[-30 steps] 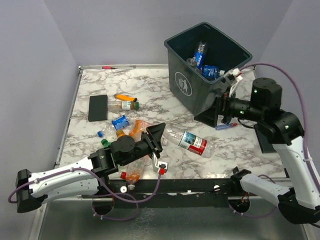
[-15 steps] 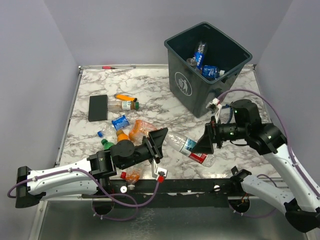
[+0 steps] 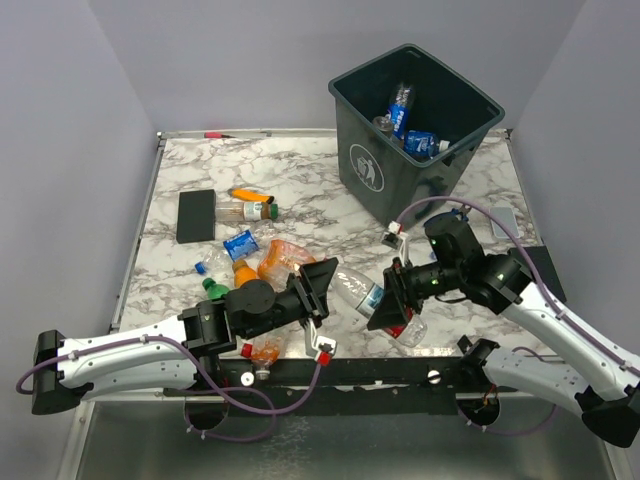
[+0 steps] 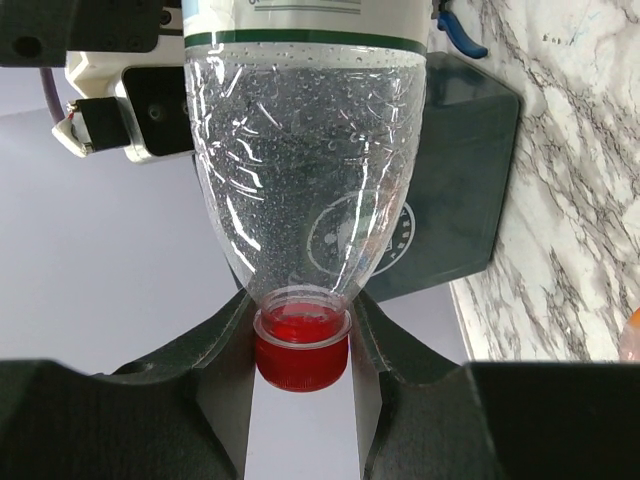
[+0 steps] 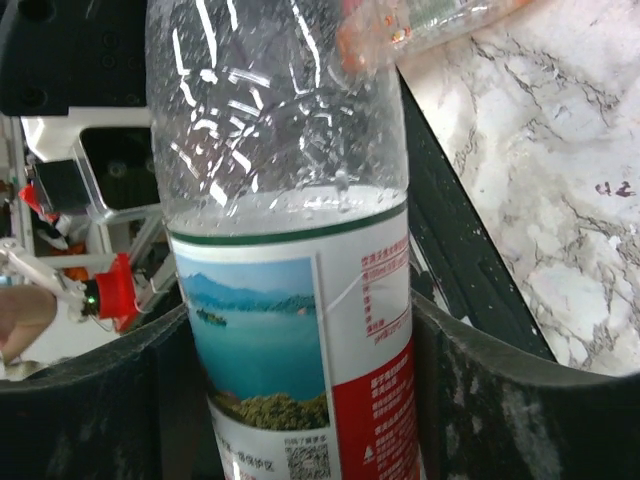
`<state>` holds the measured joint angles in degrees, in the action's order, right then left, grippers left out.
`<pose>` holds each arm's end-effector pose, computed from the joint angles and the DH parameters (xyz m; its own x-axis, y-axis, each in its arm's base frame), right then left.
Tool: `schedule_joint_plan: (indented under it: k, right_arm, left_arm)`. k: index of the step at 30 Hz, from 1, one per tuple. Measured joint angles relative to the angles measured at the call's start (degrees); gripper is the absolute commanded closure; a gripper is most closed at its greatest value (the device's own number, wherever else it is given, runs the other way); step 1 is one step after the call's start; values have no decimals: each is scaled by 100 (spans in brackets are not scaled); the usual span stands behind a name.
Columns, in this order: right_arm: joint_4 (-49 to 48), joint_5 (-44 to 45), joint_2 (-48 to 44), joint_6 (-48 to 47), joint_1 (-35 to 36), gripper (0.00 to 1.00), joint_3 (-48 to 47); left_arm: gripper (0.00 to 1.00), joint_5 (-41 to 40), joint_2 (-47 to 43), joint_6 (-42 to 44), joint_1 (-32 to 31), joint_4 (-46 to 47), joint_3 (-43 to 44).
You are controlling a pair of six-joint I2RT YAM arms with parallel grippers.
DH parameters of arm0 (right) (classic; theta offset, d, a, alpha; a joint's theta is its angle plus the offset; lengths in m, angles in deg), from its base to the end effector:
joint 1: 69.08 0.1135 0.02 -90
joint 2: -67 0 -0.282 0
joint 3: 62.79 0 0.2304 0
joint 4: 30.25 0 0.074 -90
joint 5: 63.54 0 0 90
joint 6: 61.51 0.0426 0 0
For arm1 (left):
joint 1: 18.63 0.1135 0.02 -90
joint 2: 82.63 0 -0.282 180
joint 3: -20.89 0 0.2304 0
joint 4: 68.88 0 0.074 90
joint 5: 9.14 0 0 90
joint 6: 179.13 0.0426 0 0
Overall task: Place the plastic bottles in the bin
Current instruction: Place the plastic bottle in the trash bin.
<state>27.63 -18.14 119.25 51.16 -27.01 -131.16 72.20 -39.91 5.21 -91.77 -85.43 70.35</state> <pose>0.0887 0.1204 0.3310 -0.7899 -0.3433 -0.5081 -0.6084 0.3359 0.7190 0.0514 -0.1475 0.3121 0.9042 0.4152 0.1001 -0.0191 -0.1950 0.9806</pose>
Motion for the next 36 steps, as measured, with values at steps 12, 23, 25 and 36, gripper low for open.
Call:
schedule_joint_plan:
  k: [12,23,25,36]
  right_arm:
    - [-1029,627,-391,365,66,52,138]
    - [-4083,2406,-1156,372,63,53,310]
    - [-4769,2516,-953,308,63,53,315]
    - [-6999,2693,-111,649,63,52,610]
  left_arm:
    - [1,-258,-79,-1215,-7,590,0]
    - [1,-1399,-341,-6948,-4,1735,544]
    - [1,-1156,-297,-7820,0,1996,546]
    - [1,1113,881,-11344,990,2927,1019]
